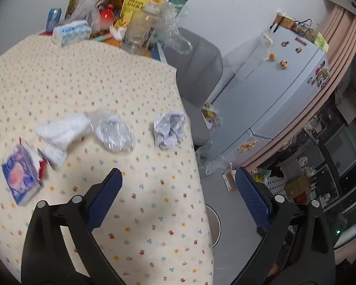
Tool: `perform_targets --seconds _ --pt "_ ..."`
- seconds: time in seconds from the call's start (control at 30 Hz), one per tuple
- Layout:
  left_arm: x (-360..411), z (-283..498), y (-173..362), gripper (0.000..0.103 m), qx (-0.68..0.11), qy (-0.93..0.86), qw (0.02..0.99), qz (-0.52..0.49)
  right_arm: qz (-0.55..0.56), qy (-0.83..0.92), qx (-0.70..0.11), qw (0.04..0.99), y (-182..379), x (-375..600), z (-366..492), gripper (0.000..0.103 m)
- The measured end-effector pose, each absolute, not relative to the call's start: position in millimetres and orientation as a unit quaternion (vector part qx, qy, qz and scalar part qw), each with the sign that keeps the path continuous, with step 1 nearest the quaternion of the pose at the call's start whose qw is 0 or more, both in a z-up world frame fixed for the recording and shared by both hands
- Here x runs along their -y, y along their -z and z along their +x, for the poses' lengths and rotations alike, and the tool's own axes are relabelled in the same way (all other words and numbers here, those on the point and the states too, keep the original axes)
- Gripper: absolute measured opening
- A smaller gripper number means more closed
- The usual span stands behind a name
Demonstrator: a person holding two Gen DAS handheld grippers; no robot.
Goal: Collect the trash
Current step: 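Move both open tools back toward the purple tissue pack on the table, then grasp the purple tissue pack with the left tool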
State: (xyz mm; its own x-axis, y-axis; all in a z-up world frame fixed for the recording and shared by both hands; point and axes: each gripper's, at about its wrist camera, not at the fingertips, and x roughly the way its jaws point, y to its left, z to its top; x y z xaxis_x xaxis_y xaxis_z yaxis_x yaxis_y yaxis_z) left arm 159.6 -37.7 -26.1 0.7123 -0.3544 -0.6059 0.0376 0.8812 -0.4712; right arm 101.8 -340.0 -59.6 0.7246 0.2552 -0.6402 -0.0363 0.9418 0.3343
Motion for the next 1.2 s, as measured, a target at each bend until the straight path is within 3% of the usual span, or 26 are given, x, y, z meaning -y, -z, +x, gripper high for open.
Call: perform_targets --seconds 0.27,0.67,0.93,1.2 --pt "4 142 -1 0.095 -0.341 0.082 0.918 -0.187 0.122 -0.108 -0.362 0.918 50 303 108 0.095" --pt "-105 113 62 0.095 -0.364 -0.014 0.890 -0.274 0.124 -0.123 -0.354 0.919 41 280 108 0.095" --pt "-126 113 82 0.093 -0.366 -0.048 0.881 -0.296 0.118 -0.139 -0.364 0.913 50 260 113 0.090" --pt "-116 130 107 0.081 -0.392 -0.084 0.872 -0.281 0.108 -0.162 -0.372 0.907 56 236 126 0.087"
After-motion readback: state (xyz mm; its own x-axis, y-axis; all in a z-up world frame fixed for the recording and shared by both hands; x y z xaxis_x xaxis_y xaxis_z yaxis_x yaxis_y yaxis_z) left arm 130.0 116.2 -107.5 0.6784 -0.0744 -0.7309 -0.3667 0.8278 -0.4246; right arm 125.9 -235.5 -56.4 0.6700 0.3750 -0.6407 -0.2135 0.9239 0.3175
